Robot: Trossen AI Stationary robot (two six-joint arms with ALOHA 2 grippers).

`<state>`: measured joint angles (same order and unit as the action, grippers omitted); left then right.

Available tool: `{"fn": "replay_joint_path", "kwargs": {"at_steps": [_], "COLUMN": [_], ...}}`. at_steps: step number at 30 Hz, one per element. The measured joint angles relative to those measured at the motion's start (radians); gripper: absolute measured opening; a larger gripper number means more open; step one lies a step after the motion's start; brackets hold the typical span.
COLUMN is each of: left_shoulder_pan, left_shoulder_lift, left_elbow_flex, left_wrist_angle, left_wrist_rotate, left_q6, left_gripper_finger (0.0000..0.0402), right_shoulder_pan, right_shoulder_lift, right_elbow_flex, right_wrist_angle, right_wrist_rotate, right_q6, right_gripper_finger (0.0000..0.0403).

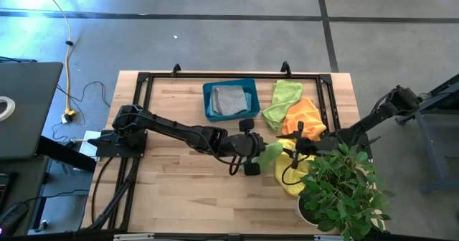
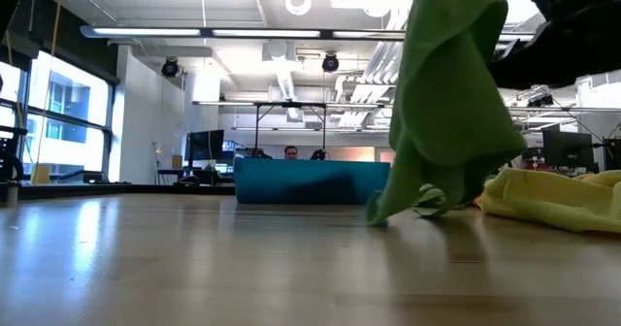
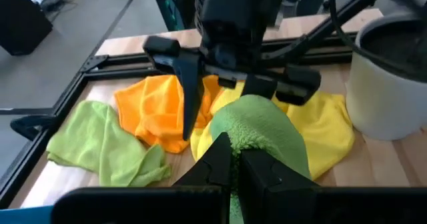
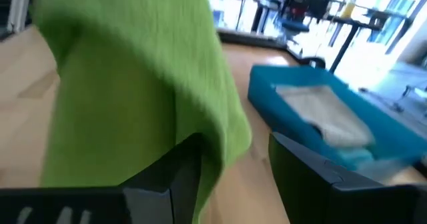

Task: Fold microfiber towels
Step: Fold the bottom left green microfiber cloth

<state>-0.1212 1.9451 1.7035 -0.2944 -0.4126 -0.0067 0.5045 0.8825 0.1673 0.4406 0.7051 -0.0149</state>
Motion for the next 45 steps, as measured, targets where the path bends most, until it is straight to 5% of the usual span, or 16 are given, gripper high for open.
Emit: {"fn": "replay_joint_path", "kwargs": {"at_steps": [7,14,20,31,39,45], "left_shoulder_pan": [-0.019,-0.025,-0.025,-0.029,-0.03,-0.031], "left_shoulder_lift": [-0.029,-0.031,-0.031,-0.031,-0.031,-0.031], "left_elbow_flex": [-0.001,0.0,0.0,0.0,0.0,0.0], "left_wrist_angle": [0.011,0.015,0.031,0.12,0.147,0.074], "left_wrist_rotate": [-0.048,-0.044,-0.044,-0.002,0.01,0.01], "left_q6": [0.003,0.002,0.0,0.058,0.089,0.034], "left_gripper_finger": [0.0001,0.0001,0.0001,0.0001,0.0001,0.0001], "right_shoulder_pan": [0.0,0.0,0.0,-0.023,-0.022,-0.022], "right_shoulder_lift": [0.001,0.001,0.001,0.001,0.001,0.001], "right_elbow_flex": [0.0,0.0,0.0,0.0,0.0,0.0], "right_wrist_angle": [-0.141,-0.059,-0.015,-0.004,-0.004,-0.004], "right_wrist_rotate": [-0.025,-0.029,-0.113,-0.116,-0.154,-0.154], "right_q6": [0.15,0.12,0.127,0.12,0.103,0.088], "right_gripper_finger": [0.015,0.0118,0.0136,0.017,0.0119,0.0038]}}
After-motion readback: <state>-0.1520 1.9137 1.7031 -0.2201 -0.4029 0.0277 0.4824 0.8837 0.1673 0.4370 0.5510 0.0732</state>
